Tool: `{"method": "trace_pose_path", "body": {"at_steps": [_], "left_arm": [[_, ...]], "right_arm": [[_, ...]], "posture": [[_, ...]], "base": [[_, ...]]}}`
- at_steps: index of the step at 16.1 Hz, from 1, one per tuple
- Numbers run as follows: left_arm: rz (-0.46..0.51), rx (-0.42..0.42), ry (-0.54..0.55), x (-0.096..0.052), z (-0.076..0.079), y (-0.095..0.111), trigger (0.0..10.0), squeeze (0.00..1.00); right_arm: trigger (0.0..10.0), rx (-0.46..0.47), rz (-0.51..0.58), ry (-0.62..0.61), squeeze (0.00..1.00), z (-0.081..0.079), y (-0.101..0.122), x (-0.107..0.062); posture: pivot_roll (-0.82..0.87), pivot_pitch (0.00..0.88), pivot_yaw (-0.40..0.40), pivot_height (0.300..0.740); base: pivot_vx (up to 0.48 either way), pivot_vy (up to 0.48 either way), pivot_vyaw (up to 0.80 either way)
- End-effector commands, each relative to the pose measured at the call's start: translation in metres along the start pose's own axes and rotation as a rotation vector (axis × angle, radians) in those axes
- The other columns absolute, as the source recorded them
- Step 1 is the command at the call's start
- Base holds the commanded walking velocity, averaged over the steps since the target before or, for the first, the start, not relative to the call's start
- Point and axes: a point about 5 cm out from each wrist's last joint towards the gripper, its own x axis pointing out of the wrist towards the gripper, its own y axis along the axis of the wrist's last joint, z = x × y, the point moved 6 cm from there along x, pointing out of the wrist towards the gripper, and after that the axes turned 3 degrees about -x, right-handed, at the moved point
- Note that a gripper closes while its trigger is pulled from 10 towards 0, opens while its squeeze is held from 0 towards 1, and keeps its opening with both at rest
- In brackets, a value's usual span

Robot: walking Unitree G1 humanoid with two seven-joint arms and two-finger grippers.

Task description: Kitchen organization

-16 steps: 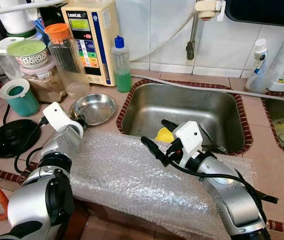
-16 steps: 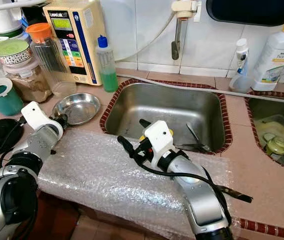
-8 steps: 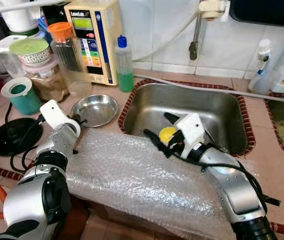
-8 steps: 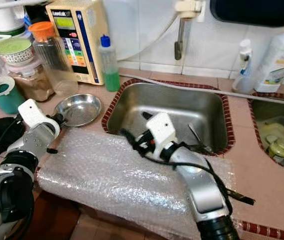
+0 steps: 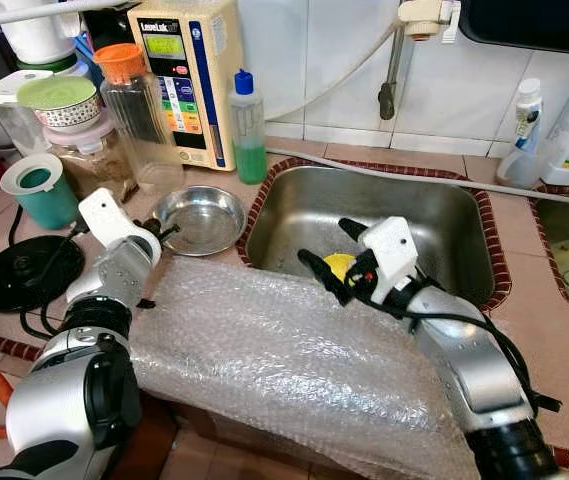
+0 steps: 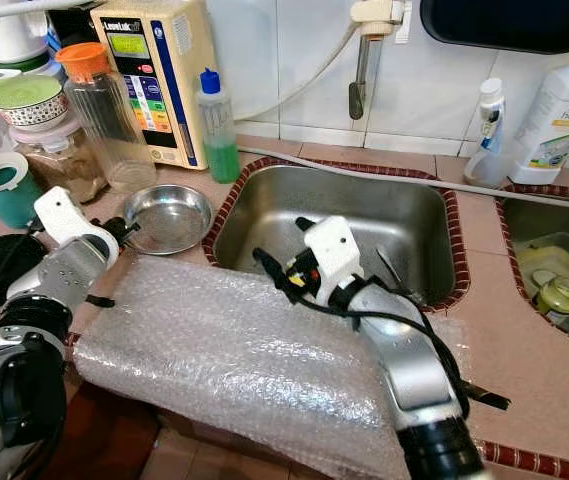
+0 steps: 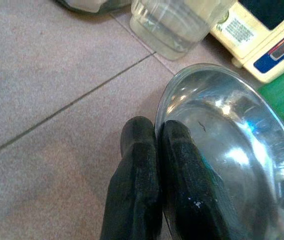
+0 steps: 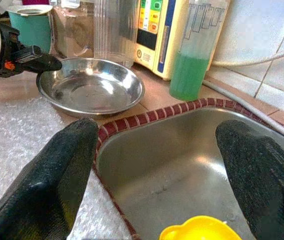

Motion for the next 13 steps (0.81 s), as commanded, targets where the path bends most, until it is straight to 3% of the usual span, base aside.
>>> {"method": "trace_pose_path", "body": {"at_steps": [1,6,8,9,11,13], "left_arm": [[0.016,-0.002,0.034,-0.001,-0.013,0.007,0.0,0.00],[0.029,-0.036,0.032,-0.003,-0.013,0.005,0.0,0.00],[0.037,-0.009,-0.021,-0.005,-0.003,0.005,0.0,0.00],[0.042,0.014,-0.084,-0.006,0.010,0.005,0.0,0.00],[0.035,0.029,-0.305,-0.015,0.057,-0.003,0.0,0.00],[0.018,0.038,-0.388,-0.021,0.075,-0.011,0.0,0.00]], "right_arm": [[10.0,-0.009,0.016,-0.003,0.00,0.004,0.005,0.002],[10.0,-0.021,-0.005,-0.032,0.00,0.017,-0.002,0.003],[10.0,-0.026,-0.026,-0.064,0.00,0.023,-0.006,0.002],[10.0,-0.029,-0.041,-0.097,0.00,0.029,-0.008,0.002],[10.0,0.056,-0.064,-0.204,0.00,0.048,-0.016,0.001],[10.0,0.123,-0.085,-0.246,0.00,0.056,-0.025,0.003]], "posture": [[0.00,0.000,0.059,0.740],[0.01,0.000,0.029,0.740],[0.01,0.000,0.030,0.740],[0.00,0.000,0.031,0.740],[0.01,0.000,0.034,0.740],[0.01,0.000,0.046,0.740]], "base": [[0.000,0.000,0.00],[0.000,0.000,0.00],[0.000,0.000,0.00],[0.000,0.000,0.00],[0.000,0.000,0.00],[0.000,0.000,0.00]]}}
